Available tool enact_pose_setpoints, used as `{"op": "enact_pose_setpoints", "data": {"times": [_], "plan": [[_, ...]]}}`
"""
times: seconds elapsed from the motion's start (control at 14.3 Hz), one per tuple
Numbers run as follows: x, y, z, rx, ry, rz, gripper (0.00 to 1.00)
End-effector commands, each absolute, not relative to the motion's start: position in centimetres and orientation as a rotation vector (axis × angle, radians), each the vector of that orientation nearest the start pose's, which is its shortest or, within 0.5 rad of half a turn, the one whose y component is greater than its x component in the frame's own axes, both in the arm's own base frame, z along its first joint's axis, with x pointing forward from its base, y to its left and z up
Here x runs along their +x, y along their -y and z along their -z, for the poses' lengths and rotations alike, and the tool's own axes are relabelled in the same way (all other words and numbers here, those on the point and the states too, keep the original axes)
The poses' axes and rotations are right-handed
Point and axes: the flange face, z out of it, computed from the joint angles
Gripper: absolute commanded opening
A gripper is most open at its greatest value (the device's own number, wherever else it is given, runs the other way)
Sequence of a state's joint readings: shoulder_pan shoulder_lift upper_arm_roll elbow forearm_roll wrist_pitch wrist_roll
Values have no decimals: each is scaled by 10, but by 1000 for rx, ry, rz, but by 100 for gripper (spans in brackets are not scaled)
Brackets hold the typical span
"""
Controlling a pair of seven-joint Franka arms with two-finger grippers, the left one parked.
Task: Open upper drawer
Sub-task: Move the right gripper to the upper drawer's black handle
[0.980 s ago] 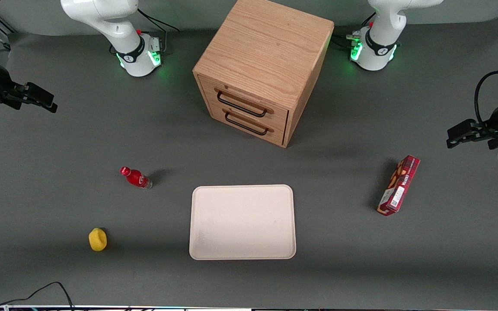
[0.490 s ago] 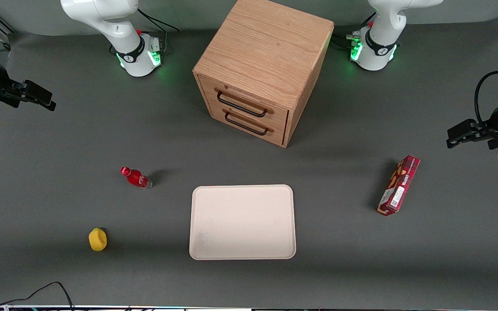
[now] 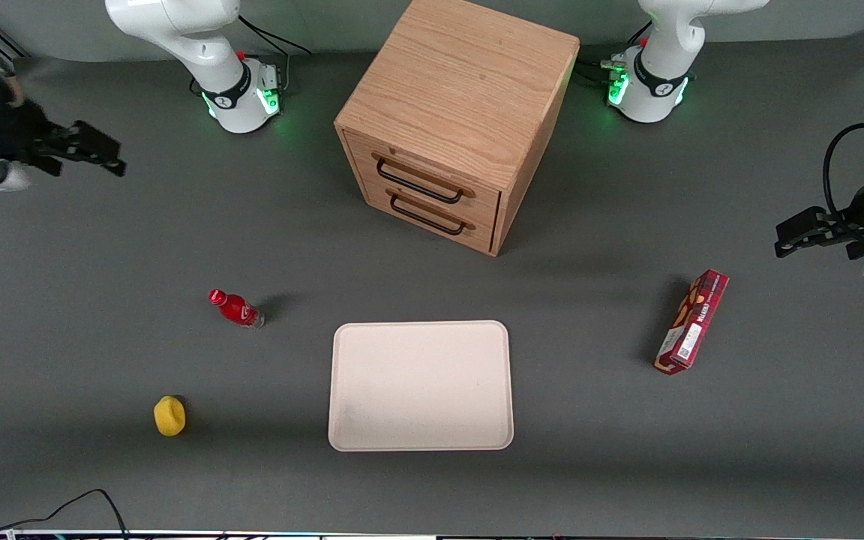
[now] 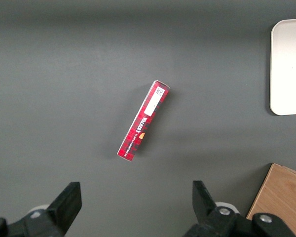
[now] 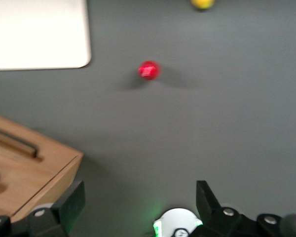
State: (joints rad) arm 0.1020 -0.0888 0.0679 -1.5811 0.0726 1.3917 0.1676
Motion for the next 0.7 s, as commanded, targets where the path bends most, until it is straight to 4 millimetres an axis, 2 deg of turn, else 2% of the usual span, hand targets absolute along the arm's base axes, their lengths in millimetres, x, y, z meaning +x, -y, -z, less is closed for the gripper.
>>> {"op": "enact_pose_setpoints", "data": {"times": [0.0,0.07,0.14,0.28,0.42,0.63], "plan": [[493,-173,-660,-2982,213,-192,100],[495,-199,-663,-2958,289,-187,100],[503,-222,-657,-2930,352,-205,100],[508,-274,-645,-2820,554,-253,100],[510,-313,-624,-2745,690,-239,100],[518,-368,-567,-2581,967,-270,100]]}}
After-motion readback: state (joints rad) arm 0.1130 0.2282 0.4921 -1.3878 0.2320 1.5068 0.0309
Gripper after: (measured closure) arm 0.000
